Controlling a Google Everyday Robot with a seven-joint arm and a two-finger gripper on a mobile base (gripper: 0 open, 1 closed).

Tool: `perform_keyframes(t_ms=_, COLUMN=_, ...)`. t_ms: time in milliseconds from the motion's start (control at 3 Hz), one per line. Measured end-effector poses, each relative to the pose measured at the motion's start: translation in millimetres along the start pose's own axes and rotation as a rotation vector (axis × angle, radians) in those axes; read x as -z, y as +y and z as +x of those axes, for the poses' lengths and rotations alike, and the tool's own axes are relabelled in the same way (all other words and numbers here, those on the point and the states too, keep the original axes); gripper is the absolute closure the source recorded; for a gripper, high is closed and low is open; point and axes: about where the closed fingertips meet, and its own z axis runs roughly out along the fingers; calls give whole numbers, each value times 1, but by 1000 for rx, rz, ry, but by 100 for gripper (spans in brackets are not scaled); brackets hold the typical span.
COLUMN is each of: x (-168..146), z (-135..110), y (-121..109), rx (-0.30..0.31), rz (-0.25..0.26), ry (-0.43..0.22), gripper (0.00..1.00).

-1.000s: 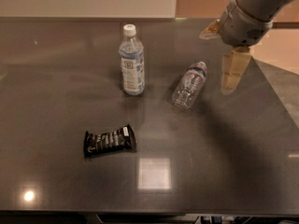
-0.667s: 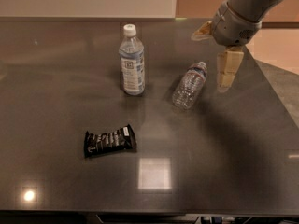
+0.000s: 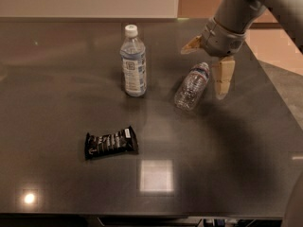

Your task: Move water bottle near rxbar chocolate

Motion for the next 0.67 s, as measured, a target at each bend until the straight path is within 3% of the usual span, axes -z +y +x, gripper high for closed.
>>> perform_keyframes(t_ms=667, x=-34, z=-1, y=-1, rx=139, rz=-108, ry=38, gripper=0)
